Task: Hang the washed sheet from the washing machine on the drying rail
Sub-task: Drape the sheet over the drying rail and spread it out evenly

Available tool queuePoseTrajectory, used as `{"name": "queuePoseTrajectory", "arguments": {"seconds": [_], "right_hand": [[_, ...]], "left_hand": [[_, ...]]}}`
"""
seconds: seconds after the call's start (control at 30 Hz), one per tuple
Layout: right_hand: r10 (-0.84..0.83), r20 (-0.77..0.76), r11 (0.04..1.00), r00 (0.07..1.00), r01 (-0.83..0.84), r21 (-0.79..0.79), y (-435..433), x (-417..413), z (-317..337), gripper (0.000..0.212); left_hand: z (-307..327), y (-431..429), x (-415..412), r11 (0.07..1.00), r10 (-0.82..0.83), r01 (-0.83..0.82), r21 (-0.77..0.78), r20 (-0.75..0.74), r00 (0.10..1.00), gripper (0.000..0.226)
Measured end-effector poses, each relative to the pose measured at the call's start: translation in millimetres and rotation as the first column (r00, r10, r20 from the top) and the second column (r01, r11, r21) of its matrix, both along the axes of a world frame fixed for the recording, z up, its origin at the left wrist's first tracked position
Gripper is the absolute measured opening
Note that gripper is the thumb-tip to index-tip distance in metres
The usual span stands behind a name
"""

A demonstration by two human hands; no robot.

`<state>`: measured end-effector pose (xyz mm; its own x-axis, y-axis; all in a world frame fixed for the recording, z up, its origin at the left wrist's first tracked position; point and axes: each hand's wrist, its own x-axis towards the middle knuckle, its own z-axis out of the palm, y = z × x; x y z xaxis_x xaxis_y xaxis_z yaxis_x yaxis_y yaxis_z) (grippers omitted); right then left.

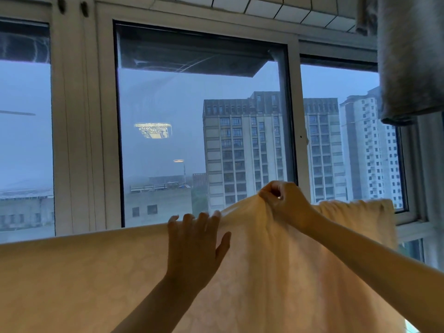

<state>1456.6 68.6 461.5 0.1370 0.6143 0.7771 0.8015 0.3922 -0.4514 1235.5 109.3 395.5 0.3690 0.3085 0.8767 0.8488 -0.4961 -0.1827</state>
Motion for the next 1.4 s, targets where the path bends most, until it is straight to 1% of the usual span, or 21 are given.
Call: {"name": "queuePoseTrajectory", "arguments": {"seconds": [0.1, 0.2, 0.27, 0.37, 0.47, 0.57, 0.63, 0.67, 0.77, 0.83, 1.0, 1.13, 1.23, 1.33, 1.4], "right_hand": [[0.034, 0.052, 0.999, 0.998, -0.032, -0.021, 5, 3, -2, 0.008], [0.045, 0.136, 0.999, 0.99, -0.042, -0.023, 5, 6, -2, 0.012], [0.059, 0.188, 0.998, 0.98, -0.052, -0.043, 2, 11, 0, 0.013], [0.114, 0.229, 0.988, 0.967, -0.087, -0.125, -6, 24, 3, 0.021], [0.176, 0.277, 0.974, 0.945, -0.126, -0.19, -10, 37, -1, 0.027], [0.213, 0.323, 0.966, 0.922, -0.148, -0.212, -9, 36, -8, 0.029], [0.211, 0.363, 0.969, 0.908, -0.146, -0.199, -5, 31, -11, 0.029], [0.204, 0.361, 0.974, 0.91, -0.151, -0.169, -3, 28, -12, 0.028], [0.192, 0.29, 0.981, 0.938, -0.176, -0.08, 2, 23, -11, 0.02], [0.198, 0.276, 0.98, 0.941, -0.189, -0.057, 3, 21, -9, 0.018], [0.197, 0.3, 0.978, 0.933, -0.208, 0.007, 5, 19, -4, 0.014], [0.184, 0.345, 0.981, 0.92, -0.196, 0.001, 4, 23, -5, 0.016], [0.106, 0.318, 0.992, 0.942, -0.123, 0.033, 1, 35, -1, 0.018], [-0.056, 0.218, 0.993, 0.974, 0.033, 0.11, 1, 63, 10, 0.017], [-0.126, 0.197, 0.988, 0.972, 0.104, 0.115, -1, 80, 9, 0.016]], "left_hand": [[2, -6, 22, 1.0, -0.002, 0.001, -0.019, -0.007, 1.0, 0.053], [3, -9, 42, 0.999, 0.012, -0.012, -0.034, 0.001, 1.0, 0.056], [3, -10, 50, 1.0, 0.005, -0.004, -0.018, 0.037, 0.999, 0.058], [1, -6, 51, 0.999, -0.022, 0.019, 0.028, 0.091, 0.996, 0.053], [1, -2, 48, 1.0, 0.017, -0.016, -0.015, 0.102, 0.995, 0.059], [3, -4, 48, 0.996, 0.065, -0.058, -0.066, 0.097, 0.993, 0.057], [4, -5, 48, 0.993, 0.091, -0.082, -0.089, 0.099, 0.991, 0.057], [5, -6, 47, 0.99, 0.104, -0.094, -0.101, 0.096, 0.99, 0.056], [7, -7, 45, 0.986, 0.126, -0.116, -0.118, 0.083, 0.989, 0.051], [7, -8, 43, 0.986, 0.138, -0.128, -0.111, 0.085, 0.987, 0.051], [8, -11, 42, 0.986, 0.144, -0.136, -0.092, 0.089, 0.985, 0.047], [9, -15, 47, 0.986, 0.143, -0.136, -0.092, 0.078, 0.987, 0.048], [10, -16, 48, 0.983, 0.141, -0.134, -0.123, 0.052, 0.989, 0.052], [11, -17, 47, 0.978, 0.165, -0.16, -0.136, 0.026, 0.986, 0.052], [11, -17, 47, 0.978, 0.165, -0.162, -0.132, 0.009, 0.986, 0.051]]}}
